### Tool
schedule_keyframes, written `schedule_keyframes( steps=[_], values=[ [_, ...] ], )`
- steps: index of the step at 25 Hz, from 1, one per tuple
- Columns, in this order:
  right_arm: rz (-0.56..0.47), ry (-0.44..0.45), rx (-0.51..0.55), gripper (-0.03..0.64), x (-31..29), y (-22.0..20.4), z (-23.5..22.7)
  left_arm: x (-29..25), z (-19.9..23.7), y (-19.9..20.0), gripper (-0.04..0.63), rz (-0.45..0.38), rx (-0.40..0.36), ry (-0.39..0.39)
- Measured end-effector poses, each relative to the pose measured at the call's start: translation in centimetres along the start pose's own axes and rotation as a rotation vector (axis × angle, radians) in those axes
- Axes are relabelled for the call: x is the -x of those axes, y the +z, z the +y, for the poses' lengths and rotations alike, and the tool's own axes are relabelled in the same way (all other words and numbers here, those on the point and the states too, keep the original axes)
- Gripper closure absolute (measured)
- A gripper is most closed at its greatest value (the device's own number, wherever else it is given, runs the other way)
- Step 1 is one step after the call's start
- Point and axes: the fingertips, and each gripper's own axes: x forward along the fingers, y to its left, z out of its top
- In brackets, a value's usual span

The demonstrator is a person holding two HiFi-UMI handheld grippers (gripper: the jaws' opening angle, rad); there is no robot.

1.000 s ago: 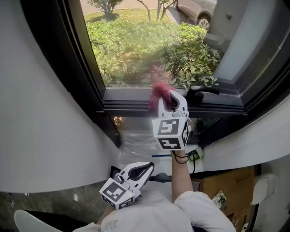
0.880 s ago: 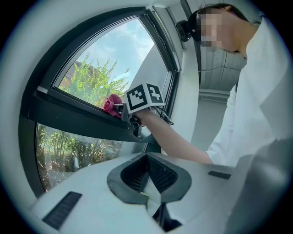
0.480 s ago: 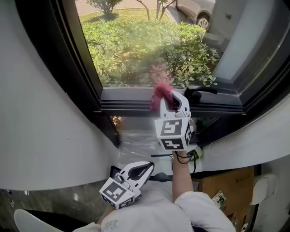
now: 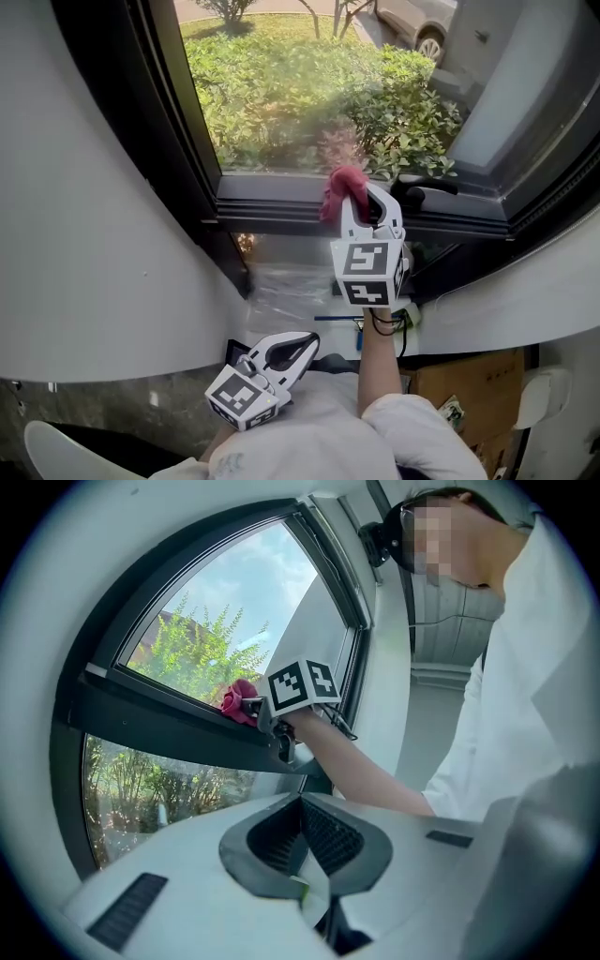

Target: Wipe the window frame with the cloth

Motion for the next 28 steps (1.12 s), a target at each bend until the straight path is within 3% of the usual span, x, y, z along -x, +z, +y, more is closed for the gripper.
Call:
schedule_keyframes(
  steps=[5, 10, 14, 21, 28],
  values=[
    [-0.18, 0.111, -0.151, 0.549, 1.4, 5.2, 2.1, 1.2, 0.2, -0.1, 0.586, -0.012, 0.008, 0.028],
    [-0.311, 0.224, -0.106, 0.549, 2.6, 9.5, 7.9, 2.6, 0.4, -0.2, 0.586, -0.029, 0.011, 0.072],
    [-0.311, 0.31, -0.036, 0.549, 2.0, 10.3, 13.3, 3.8, 0.3, -0.3, 0.584, -0.034, 0.013, 0.099],
    [-0.257, 0.372, 0.032, 0.549, 0.1, 9.3, 18.8, 5.6, 0.5, -0.5, 0.586, -0.053, 0.011, 0.14],
    [-0.264, 0.332, 0.036, 0.549, -1.0, 8.2, 20.6, 5.8, 0.1, -0.7, 0.585, -0.049, 0.019, 0.131]
  ],
)
